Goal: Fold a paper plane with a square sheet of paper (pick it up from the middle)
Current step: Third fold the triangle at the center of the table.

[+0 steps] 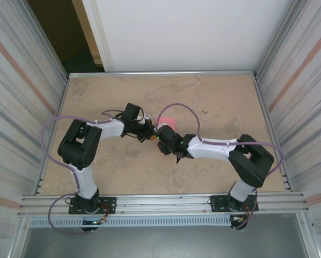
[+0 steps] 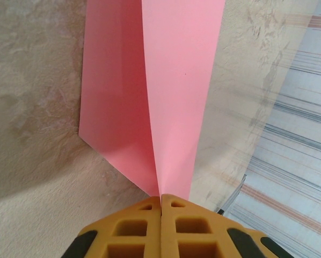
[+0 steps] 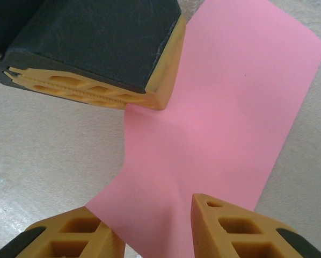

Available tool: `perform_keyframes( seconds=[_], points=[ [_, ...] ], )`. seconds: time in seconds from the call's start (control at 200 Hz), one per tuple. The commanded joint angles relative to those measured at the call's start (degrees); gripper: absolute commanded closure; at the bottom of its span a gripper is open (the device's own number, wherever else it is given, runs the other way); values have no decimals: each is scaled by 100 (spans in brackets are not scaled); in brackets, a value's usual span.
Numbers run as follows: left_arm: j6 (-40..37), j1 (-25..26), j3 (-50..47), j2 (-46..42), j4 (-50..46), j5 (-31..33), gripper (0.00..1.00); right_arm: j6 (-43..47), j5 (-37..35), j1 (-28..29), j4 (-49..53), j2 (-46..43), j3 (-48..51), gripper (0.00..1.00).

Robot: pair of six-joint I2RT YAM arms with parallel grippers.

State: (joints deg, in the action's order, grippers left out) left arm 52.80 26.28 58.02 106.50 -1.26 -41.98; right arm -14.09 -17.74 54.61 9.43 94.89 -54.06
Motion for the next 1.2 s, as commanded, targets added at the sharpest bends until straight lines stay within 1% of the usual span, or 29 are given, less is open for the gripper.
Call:
perform_keyframes(
  seconds=[0.0,0.246,0.406,0.616,0.737,0.862,0.957,1.198],
  points=[
    [11,-37,112,64,-102,-46,94,182,86,-29,28,-85,-77,64],
    [-9,-40,147,135,-145,-56,94,287,-35,14,67,-81,-135,63],
    [-14,-36,154,159,-153,-56,94,352,-36,35,59,-56,-172,64],
    [5,-42,171,126,-172,-74,94,423,63,24,48,20,-163,75],
    [-14,-71,170,77,-205,-74,91,498,239,8,37,29,-139,83],
    [-30,-163,142,-29,-265,-40,84,535,601,-70,-55,-55,-28,89],
    [-90,-328,94,-154,-333,26,79,523,1055,-188,-180,-182,102,92],
    [-154,-780,-150,-617,-253,67,71,451,2417,-549,-402,-513,426,93]
  ],
)
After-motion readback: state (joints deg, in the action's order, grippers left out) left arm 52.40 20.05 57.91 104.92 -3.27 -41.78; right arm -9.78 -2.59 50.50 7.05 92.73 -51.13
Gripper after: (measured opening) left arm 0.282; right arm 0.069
